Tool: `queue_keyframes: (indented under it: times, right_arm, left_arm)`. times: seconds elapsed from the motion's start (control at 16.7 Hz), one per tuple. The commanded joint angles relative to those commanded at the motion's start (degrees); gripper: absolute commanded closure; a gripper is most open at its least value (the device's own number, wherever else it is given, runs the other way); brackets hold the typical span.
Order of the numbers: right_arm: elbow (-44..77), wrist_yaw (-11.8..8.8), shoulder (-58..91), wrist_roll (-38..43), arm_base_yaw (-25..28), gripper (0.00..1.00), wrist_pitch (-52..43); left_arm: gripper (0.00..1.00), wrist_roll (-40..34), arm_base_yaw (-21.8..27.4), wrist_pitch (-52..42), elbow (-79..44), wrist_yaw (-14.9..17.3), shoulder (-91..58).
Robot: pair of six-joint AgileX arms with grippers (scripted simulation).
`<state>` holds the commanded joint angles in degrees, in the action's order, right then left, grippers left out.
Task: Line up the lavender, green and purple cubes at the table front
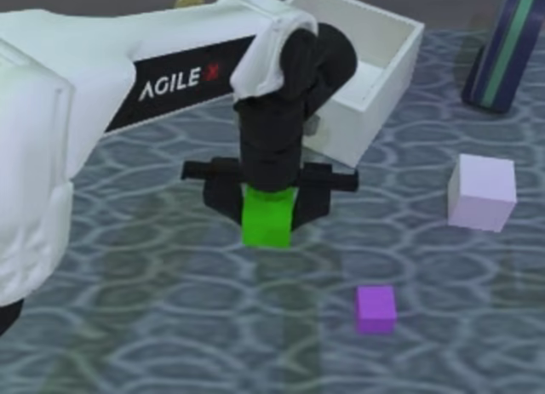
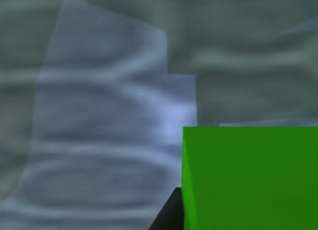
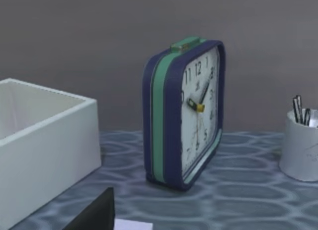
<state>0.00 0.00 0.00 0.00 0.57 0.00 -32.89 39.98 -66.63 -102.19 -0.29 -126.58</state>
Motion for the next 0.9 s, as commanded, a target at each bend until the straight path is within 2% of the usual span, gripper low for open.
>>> queue_keyframes:
  times: [0.18,0.36,0.72,0.9]
  right_arm:
    - [0.0,0.0,0.0,0.0,0.0,0.0,0.0]
    - [0.0,0.0,0.0,0.0,0.0,0.0,0.0]
    - [0.0,0.0,0.0,0.0,0.0,0.0,0.0]
    - [0.0,0.0,0.0,0.0,0.0,0.0,0.0]
  left_arm:
    - [1.0,-10.8,6.6,1.2,3.8,-0.2,3.1]
    - [1.0,-16.2,10.2,2.2,5.9,-0.5,5.2]
    - [1.0,-16.7,10.4,2.4,6.2,-0.5,5.2]
    - [1.0,-16.5,10.4,6.3,8.8,-0.6,4.0]
